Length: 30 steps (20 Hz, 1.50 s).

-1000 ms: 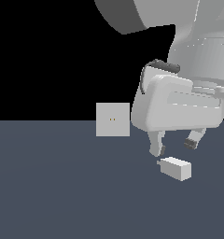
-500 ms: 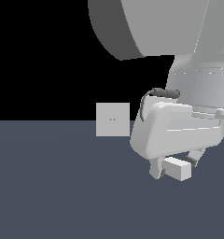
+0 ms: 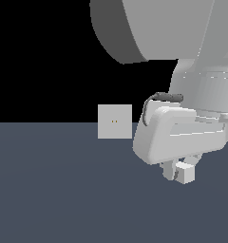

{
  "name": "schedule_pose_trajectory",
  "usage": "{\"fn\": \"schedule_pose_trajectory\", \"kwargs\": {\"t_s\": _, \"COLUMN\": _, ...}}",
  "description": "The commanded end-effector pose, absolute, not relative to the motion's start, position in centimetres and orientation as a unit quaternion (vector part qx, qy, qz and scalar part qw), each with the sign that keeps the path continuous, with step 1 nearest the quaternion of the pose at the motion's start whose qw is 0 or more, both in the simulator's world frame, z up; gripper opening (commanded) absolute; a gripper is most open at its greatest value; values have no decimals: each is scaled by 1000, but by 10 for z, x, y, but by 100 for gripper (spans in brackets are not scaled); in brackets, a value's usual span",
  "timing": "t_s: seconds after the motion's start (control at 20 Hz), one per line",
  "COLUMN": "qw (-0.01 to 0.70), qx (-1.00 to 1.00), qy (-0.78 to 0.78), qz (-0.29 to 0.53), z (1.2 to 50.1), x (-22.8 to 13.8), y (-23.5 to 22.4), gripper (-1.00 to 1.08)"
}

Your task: Plug the charger into the wall socket.

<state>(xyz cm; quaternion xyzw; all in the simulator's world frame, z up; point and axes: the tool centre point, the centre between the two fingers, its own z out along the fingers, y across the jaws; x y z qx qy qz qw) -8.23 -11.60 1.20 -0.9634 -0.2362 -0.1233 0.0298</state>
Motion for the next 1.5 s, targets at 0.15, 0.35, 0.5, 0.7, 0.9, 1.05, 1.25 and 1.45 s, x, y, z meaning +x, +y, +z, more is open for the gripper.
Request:
{"fn": "schedule_pose_trajectory", "kwargs": {"t_s": 0.15, "qw": 30, "qx": -963, "qy": -236, "qz": -123, "z": 12, "x": -82, "y": -115, "gripper": -100}}
{"fn": "schedule_pose_trajectory", "kwargs": {"t_s": 0.35, "qw": 29, "qx": -965, "qy": -230, "qz": -124, "z": 14, "x": -82, "y": -113, "gripper": -100}}
{"fn": "schedule_pose_trajectory", "kwargs": {"t_s": 0.5, "qw": 28, "qx": -967, "qy": -220, "qz": -124, "z": 17, "x": -81, "y": -108, "gripper": -100}}
{"fn": "schedule_pose_trajectory", "kwargs": {"t_s": 0.7, "qw": 26, "qx": -971, "qy": -200, "qz": -125, "z": 23, "x": -79, "y": -98, "gripper": -100}}
{"fn": "schedule_pose_trajectory", "kwargs": {"t_s": 0.9, "qw": 23, "qx": -976, "qy": -174, "qz": -127, "z": 31, "x": -75, "y": -86, "gripper": -100}}
{"fn": "schedule_pose_trajectory", "kwargs": {"t_s": 1.05, "qw": 20, "qx": -980, "qy": -151, "qz": -128, "z": 38, "x": -71, "y": -75, "gripper": -100}}
{"fn": "schedule_pose_trajectory", "kwargs": {"t_s": 1.25, "qw": 16, "qx": -985, "qy": -118, "qz": -129, "z": 48, "x": -65, "y": -60, "gripper": -100}}
{"fn": "schedule_pose_trajectory", "kwargs": {"t_s": 1.45, "qw": 12, "qx": -988, "qy": -86, "qz": -130, "z": 58, "x": -58, "y": -47, "gripper": -100}}
